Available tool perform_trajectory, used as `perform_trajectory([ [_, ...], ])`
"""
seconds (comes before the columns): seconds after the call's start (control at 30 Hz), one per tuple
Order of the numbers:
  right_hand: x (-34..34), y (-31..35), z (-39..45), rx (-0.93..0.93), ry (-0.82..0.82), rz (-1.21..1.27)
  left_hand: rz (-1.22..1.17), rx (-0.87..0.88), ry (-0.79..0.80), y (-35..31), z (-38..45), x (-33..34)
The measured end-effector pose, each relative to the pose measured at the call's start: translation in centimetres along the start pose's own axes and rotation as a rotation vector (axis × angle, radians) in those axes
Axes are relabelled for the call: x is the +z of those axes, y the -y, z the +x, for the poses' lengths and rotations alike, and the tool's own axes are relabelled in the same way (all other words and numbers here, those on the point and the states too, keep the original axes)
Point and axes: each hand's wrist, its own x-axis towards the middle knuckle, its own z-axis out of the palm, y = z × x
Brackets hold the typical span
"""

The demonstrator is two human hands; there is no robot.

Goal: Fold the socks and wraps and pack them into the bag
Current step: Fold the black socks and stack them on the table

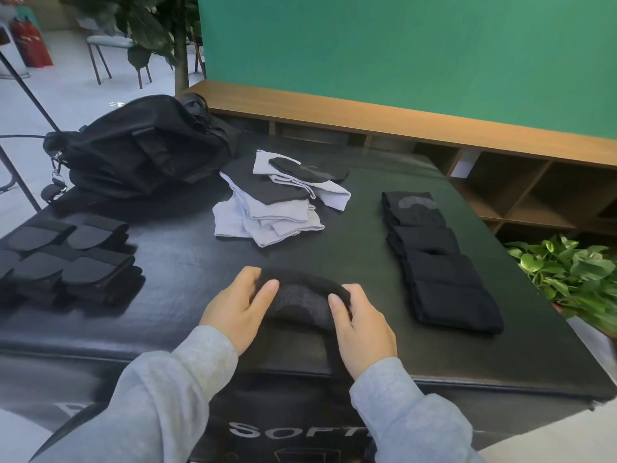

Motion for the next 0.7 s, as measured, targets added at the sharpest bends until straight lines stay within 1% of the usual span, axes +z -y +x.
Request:
perform_trajectory([
  [0.07, 0.0, 0.3, 0.3, 0.04, -0.006, -0.033, 0.031, -0.036, 0.003, 0.2, 0.1, 0.2],
  [0.13, 0.0, 0.5, 0.7, 0.069, -0.018, -0.076, 0.107, -0.036, -0.036, 0.2, 0.2, 0.4],
  [0.3, 0.3, 0.5, 1.2, 0.084, -0.034, -0.162, 0.173, 0.027, -0.159, -0.3, 0.2, 0.8],
  [0.4, 0.5, 0.3, 0.9, 0.086, -0.093, -0.077, 0.151, 0.087, -0.231, -0.3, 0.1, 0.9],
  [0.47, 0.8, 0.2, 0.7, 0.067, -0.163, -0.024, 0.202, 0.158, -0.264, -0.1, -0.1, 1.1],
  [0.57, 1.3, 0.0, 0.7, -0.018, -0.234, -0.056, 0.296, 0.203, -0.225, 0.2, 0.1, 1.2],
  [0.63, 1.0, 0.2, 0.8, -0.012, -0.181, -0.035, 0.359, 0.187, -0.155, 0.1, 0.3, 1.1],
  [0.7, 0.5, 0.2, 0.7, 0.024, -0.07, -0.002, 0.417, 0.165, -0.087, -0.2, 0.4, 1.1],
])
